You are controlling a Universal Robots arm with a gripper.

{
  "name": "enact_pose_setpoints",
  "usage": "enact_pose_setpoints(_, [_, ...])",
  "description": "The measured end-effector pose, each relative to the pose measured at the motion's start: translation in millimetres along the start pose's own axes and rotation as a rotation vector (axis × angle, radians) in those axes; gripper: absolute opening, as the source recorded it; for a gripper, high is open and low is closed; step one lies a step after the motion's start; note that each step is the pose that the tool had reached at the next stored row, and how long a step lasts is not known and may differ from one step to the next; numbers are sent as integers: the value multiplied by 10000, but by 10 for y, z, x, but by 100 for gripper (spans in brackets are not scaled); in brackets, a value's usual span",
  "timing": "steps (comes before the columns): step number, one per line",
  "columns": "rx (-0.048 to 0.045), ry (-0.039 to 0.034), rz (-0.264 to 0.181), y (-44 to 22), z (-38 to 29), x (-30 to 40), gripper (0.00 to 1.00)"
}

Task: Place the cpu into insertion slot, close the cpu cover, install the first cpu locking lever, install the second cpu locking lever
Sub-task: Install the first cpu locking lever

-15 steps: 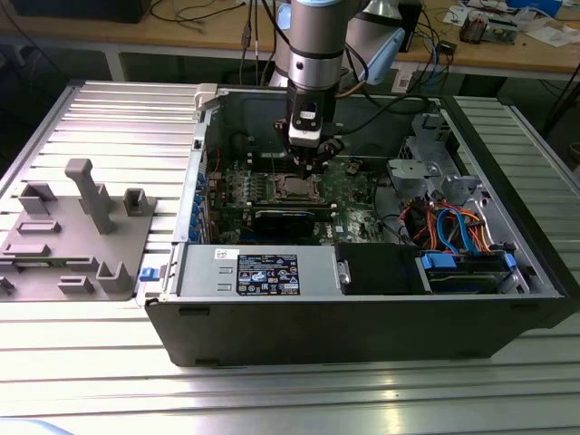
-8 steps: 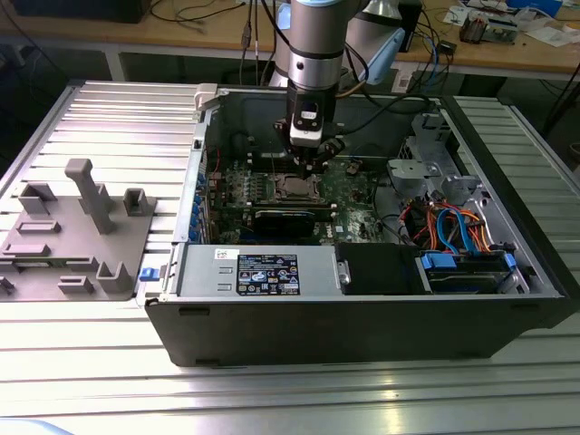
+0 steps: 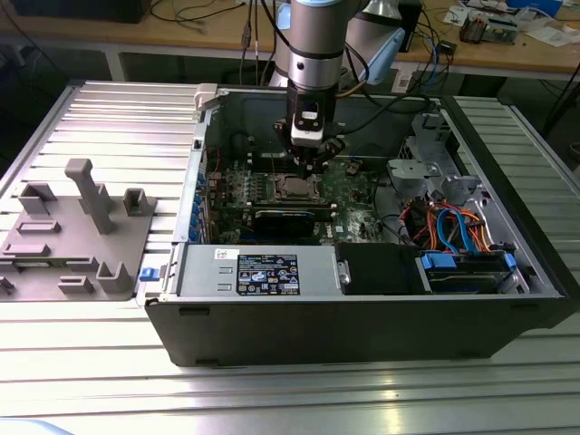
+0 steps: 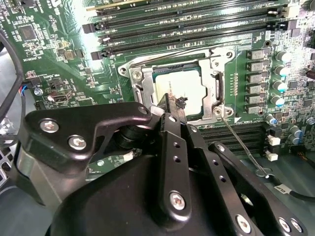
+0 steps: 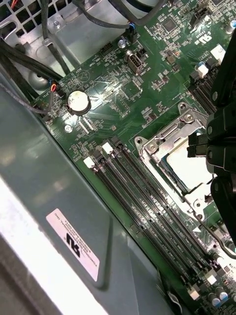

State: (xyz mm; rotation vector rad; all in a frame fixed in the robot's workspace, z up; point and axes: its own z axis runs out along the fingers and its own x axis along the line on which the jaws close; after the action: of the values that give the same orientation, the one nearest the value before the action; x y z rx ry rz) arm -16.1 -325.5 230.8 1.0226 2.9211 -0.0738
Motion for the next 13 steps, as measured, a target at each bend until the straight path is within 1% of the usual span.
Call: enact_pose_setpoints(13, [-23,-12,-399,0,0,0,11])
